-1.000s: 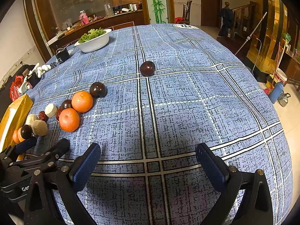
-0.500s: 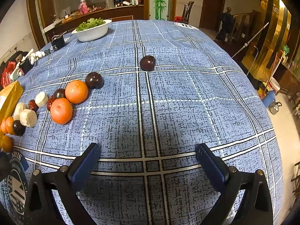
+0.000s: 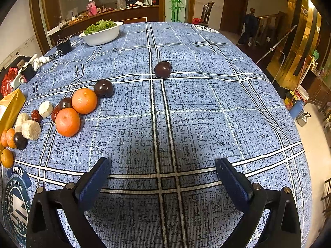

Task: Organize fruits
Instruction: 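Move both tools toward the fruit row beside the white tray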

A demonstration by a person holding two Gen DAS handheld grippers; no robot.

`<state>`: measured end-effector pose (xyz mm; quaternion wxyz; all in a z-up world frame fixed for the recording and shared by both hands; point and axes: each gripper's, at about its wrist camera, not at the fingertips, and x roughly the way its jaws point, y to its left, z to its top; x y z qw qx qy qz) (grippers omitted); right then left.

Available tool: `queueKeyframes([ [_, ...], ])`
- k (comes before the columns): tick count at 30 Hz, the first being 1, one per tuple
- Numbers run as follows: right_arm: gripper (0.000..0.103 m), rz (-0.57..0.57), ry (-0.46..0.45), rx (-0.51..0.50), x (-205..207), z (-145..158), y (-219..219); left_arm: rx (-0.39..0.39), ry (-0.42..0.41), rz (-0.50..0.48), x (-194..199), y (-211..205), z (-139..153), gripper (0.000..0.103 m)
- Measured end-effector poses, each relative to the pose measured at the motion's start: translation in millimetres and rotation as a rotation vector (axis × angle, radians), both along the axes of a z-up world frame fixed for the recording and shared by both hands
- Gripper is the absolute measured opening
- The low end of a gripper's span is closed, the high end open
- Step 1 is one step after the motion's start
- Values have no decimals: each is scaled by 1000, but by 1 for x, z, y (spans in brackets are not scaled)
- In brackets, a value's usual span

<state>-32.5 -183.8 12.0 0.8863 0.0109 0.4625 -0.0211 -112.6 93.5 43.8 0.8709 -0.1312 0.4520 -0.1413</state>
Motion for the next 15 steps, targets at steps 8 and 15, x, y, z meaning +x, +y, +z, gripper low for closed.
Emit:
queueKeyframes([
  [8,103,0,0,0,-1,1,-1,16,-26,-82,-17,-21,4,81],
  [15,103,-18,51,19,-2,1,0,-47,48,-171,-21,-37,-3,71],
])
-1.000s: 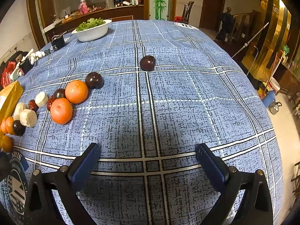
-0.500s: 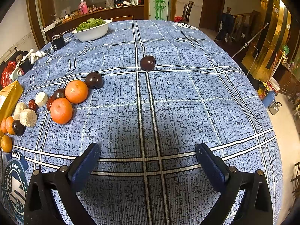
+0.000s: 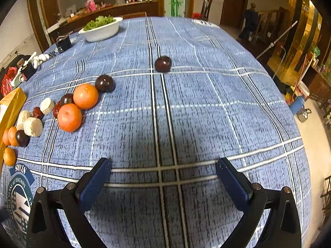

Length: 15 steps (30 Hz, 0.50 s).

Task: Organize fruits
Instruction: 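Move both tools toward the fruit row beside the white tray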

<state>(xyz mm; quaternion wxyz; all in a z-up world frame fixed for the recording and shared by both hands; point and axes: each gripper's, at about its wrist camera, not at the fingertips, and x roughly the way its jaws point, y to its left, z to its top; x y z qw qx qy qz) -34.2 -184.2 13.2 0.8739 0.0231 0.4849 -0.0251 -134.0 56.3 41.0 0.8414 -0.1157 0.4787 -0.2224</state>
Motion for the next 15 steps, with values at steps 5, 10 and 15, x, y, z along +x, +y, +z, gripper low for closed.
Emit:
queueKeyframes([
  [5,103,-16,10,-3,-1,-1,2,1,11,-2,1,-1,3,59],
  [10,103,-19,4,-4,-2,-1,4,-121,-49,-53,-14,-1,22,80],
  [15,103,-27,-3,-8,-6,0,3,-89,-228,-43,-32,5,68,80],
])
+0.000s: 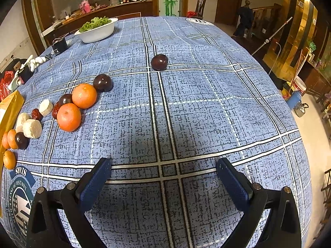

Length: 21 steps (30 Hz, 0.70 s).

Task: Organize fruits
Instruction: 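Move both tools toward the fruit row beside the white tray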

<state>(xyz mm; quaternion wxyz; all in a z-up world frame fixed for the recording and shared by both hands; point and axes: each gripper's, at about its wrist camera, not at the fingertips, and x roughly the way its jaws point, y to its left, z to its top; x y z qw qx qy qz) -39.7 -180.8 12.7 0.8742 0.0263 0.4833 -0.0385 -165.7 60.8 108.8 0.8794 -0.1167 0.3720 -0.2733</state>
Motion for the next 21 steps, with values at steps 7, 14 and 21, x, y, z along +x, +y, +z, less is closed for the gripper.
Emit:
queueKeyframes([
  [7,102,-58,-31,-6,-9,5,-6,-60,-214,32,-39,41,58,80],
  [14,98,-167,-195,-95,-51,38,-13,167,-443,180,-82,58,92,80],
  [21,100,-171,-492,-158,-101,129,-17,98,-356,272,-53,117,106,103],
])
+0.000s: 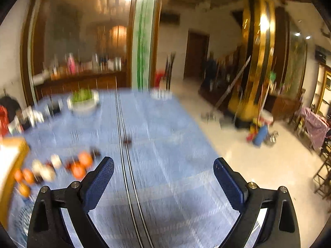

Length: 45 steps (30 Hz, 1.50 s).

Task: Organize fruits
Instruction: 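Move both tools toward the fruit row beside the white tray, then close the right tool around a mandarin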

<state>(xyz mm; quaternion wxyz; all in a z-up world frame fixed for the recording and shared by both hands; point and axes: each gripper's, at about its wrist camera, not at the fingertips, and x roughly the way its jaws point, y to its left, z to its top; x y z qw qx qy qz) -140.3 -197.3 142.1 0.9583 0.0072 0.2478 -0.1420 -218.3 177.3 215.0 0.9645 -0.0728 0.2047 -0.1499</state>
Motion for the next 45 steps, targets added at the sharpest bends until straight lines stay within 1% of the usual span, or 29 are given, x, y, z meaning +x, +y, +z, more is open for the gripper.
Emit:
queueKeyframes([
  [1,102,28,-41,24,-2,12,0,-7,25,8,6,2,-9,103],
  [2,102,58,-50,49,-1,17,0,-11,39,24,8,4,-17,103],
  [4,102,127,-23,104,6,18,5,-18,48,36,14,5,-28,103],
  [6,102,199,24,165,18,6,13,-23,56,50,25,6,-34,103],
  [7,100,243,60,192,27,-5,20,-18,65,56,31,5,-37,100],
  [8,95,274,91,205,35,-14,27,-13,74,58,37,4,-40,91],
  [9,91,295,114,214,41,-22,32,-11,83,55,41,2,-44,84],
  [10,81,332,151,235,51,-34,40,-8,104,43,49,-1,-51,66],
  [11,74,362,181,258,60,-43,46,-1,138,28,57,-7,-59,47],
  [12,72,392,212,282,71,-53,53,9,180,17,69,-11,-69,40],
  [13,70,407,228,291,75,-60,57,21,232,5,81,-16,-81,36],
  [16,70,438,267,293,96,-84,69,48,311,-5,104,-28,-108,36],
  [19,70,460,293,316,115,-95,74,99,341,-22,122,-41,-119,36],
  [22,70,482,312,321,126,-104,80,155,362,-36,142,-54,-128,42],
  [24,69,494,317,322,130,-110,83,169,378,-44,151,-61,-132,43],
  [25,67,496,320,323,132,-112,84,169,386,-51,156,-65,-135,43],
  [26,61,501,329,332,134,-114,84,169,389,-56,160,-68,-137,43],
  [28,52,519,353,361,137,-118,84,175,393,-76,162,-77,-142,43],
  [30,39,517,363,374,140,-121,84,189,395,-90,165,-84,-146,43],
  [31,35,516,366,385,141,-122,83,199,399,-95,167,-88,-149,43],
  [33,35,515,363,407,140,-122,79,207,407,-111,173,-97,-151,43],
  [35,35,500,357,424,138,-121,75,222,397,-140,181,-108,-152,42],
  [38,35,479,332,454,135,-117,65,290,393,-166,194,-129,-161,42],
  [39,35,468,321,459,134,-115,60,341,394,-161,199,-138,-168,42],
  [41,35,455,310,481,134,-112,54,404,415,-151,207,-148,-179,44],
  [42,35,451,304,502,133,-111,50,445,380,-135,206,-153,-181,45],
  [43,35,446,294,523,132,-110,46,482,371,-135,206,-158,-183,49],
  [45,35,437,286,535,132,-109,42,525,348,-129,206,-163,-186,51],
])
